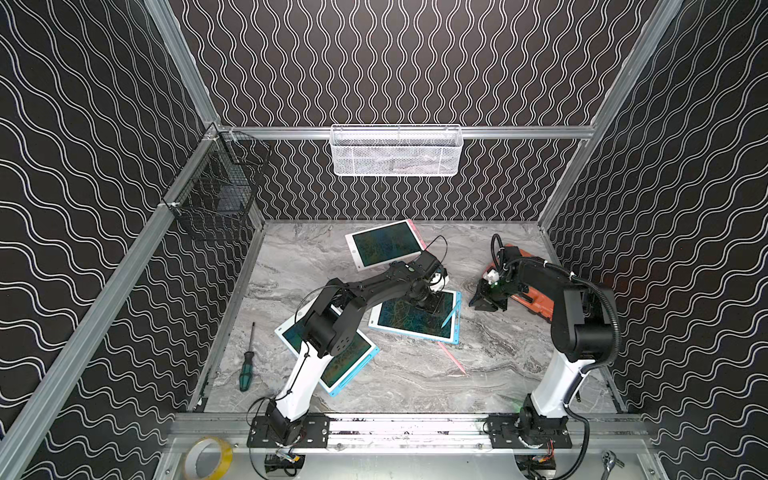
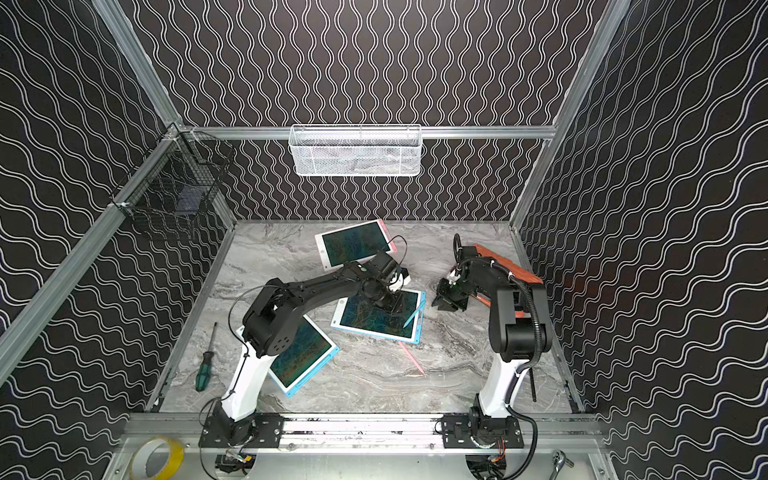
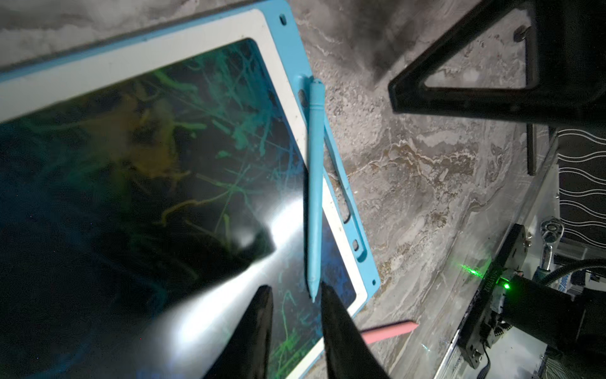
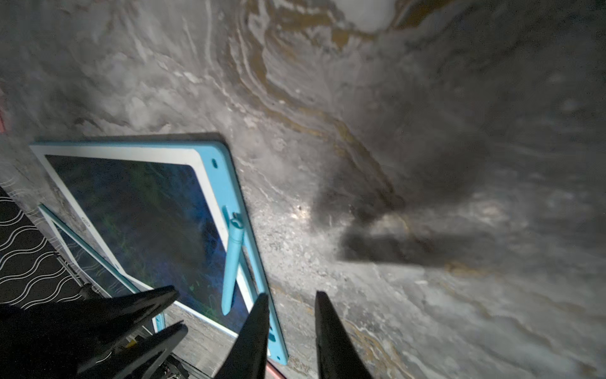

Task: Place the stylus back onto the writing tablet
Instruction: Adjust the stylus on the writing tablet.

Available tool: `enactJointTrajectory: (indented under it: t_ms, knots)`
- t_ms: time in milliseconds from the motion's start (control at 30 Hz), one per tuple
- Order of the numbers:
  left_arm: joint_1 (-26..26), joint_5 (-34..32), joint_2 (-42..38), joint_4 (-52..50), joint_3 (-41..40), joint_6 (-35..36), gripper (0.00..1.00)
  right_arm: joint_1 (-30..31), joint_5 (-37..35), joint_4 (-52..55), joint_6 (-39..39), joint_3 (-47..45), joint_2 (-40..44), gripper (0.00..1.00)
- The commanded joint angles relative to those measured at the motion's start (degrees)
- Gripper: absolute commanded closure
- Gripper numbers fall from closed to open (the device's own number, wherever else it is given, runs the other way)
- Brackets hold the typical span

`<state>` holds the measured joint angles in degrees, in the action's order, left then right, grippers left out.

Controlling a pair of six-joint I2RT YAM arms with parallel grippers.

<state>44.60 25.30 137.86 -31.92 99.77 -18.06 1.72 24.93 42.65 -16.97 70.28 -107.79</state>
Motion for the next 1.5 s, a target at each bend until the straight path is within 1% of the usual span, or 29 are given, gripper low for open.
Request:
enactJointTrajectory:
  t_ms: [0, 367, 567, 1100, 1200, 1233, 1300, 1467]
  knots:
    - [0.4, 1.1, 1.4, 2.2, 0.4, -0.8, 0.7, 0.0, -0.1, -0.5, 0.1, -0.6, 0.4, 0.73]
    - [2.5, 2.0, 4.4, 4.2, 1.3, -1.3, 0.79, 0.1, 0.6, -1.2, 0.9, -2.1, 0.2, 0.73]
    - [2.9, 1.9, 5.5, 4.6, 2.7, -2.0, 0.81, 0.3, 1.6, -2.1, 0.8, -2.5, -0.5, 0.73]
    - [3.3, 1.4, 6.2, 3.3, 4.4, -1.6, 0.82, 0.9, 1.0, -2.4, 0.8, -1.3, -0.6, 0.73]
    - [2.5, 1.6, 4.7, 5.1, 2.6, -2.9, 0.82, 0.9, 0.7, -1.9, 1.0, 0.6, -0.5, 0.73]
    - [1.9, 2.1, 4.1, 6.2, 2.0, -3.8, 0.81, 0.9, 0.5, -1.8, 1.0, 1.2, -2.3, 0.73]
    - [0.9, 2.2, 3.9, 7.6, 1.3, -4.8, 0.82, 0.9, 0.3, -1.8, 0.8, 1.9, -2.4, 0.73]
    - [0.1, 2.1, 7.1, 6.1, 6.8, -3.7, 0.81, 1.0, 0.3, -2.0, 0.4, 1.7, -2.2, 0.73]
